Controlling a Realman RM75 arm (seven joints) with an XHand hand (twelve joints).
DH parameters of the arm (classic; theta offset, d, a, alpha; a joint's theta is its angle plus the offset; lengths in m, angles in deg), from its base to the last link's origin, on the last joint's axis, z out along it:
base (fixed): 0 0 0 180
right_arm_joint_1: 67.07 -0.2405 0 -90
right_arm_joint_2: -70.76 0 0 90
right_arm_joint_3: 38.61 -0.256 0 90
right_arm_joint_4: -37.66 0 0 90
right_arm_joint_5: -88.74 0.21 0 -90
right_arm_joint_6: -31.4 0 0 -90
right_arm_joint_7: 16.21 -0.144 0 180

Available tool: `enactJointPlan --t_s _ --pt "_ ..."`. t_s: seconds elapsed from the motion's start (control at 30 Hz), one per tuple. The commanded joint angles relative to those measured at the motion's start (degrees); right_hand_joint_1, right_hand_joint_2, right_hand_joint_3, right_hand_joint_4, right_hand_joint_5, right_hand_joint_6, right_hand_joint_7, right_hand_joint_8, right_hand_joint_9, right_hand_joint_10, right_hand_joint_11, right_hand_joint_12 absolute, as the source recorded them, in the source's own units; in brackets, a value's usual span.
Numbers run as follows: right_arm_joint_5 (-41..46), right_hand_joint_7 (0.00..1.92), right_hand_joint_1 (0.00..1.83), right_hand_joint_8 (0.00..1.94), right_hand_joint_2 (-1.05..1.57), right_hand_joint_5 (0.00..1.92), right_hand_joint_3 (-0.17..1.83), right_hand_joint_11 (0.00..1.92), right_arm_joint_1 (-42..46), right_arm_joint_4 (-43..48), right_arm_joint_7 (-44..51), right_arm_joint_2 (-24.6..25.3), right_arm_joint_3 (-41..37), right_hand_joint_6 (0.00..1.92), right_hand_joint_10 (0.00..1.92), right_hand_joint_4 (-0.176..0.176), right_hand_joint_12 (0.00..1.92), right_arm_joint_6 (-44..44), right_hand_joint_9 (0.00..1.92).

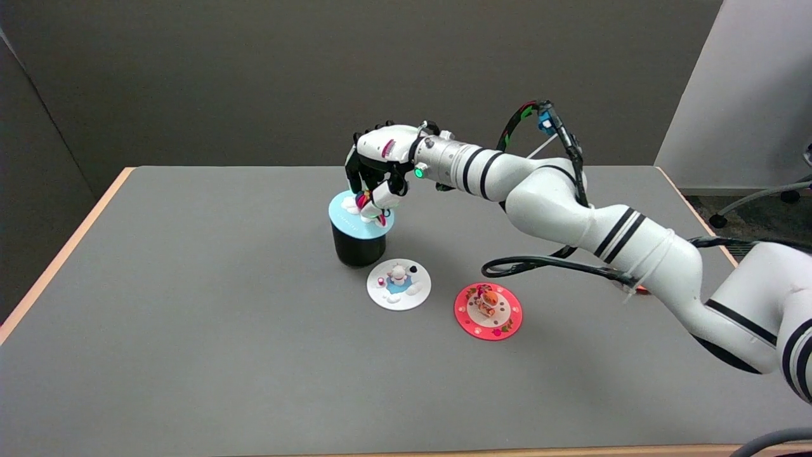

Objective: Place the cup lid with blue sky onto the cup.

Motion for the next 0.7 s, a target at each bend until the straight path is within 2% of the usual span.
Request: enactJointPlan --t_s 0.03,0.1,0.17,0.47,0.5,0.57,0.63,0.7 --pt "-0.44 0.99 1.22 1.16 0.99 0.90 0.29 0.48 -4.45 3.46 0.12 0.32 4.84 1.04 1.43 -0.036 1.48 -0.53 0.65" --pt "-0.44 0.99 1.22 1.17 0.99 0.90 0.29 0.48 -4.61 3.38 0.12 0.32 4.84 1.04 1.43 -0.037 1.49 -0.50 0.64" --pt "-0.44 0.97 1.22 1.18 1.06 0.88 0.19 0.51 -4.90 3.38 0.12 0.32 4.98 1.05 1.37 -0.037 1.41 -0.50 0.66" --pt "-0.44 0.97 1.22 1.19 1.06 0.88 0.18 0.50 -6.20 3.46 -0.12 0.32 6.10 1.05 1.37 -0.037 1.42 -0.42 0.65" --pt "-0.44 0.98 1.22 1.18 1.01 0.89 0.27 0.47 -6.28 3.46 -0.12 0.38 6.12 1.05 1.42 -0.039 1.48 -0.42 0.64" --pt "-0.44 0.98 1.22 1.18 1.04 0.88 0.22 0.46 -6.30 3.46 -0.12 0.46 6.18 1.06 1.42 -0.040 1.47 -0.42 0.65" --pt "-0.44 0.99 1.22 1.18 1.00 0.89 0.30 0.46 -6.30 3.46 -0.12 0.48 6.20 1.05 1.43 -0.039 1.50 -0.42 0.63" --pt "-0.44 0.98 1.22 1.19 1.04 0.88 0.22 0.45 -6.36 3.46 -0.17 0.62 6.26 1.06 1.42 -0.040 1.47 -0.42 0.65"
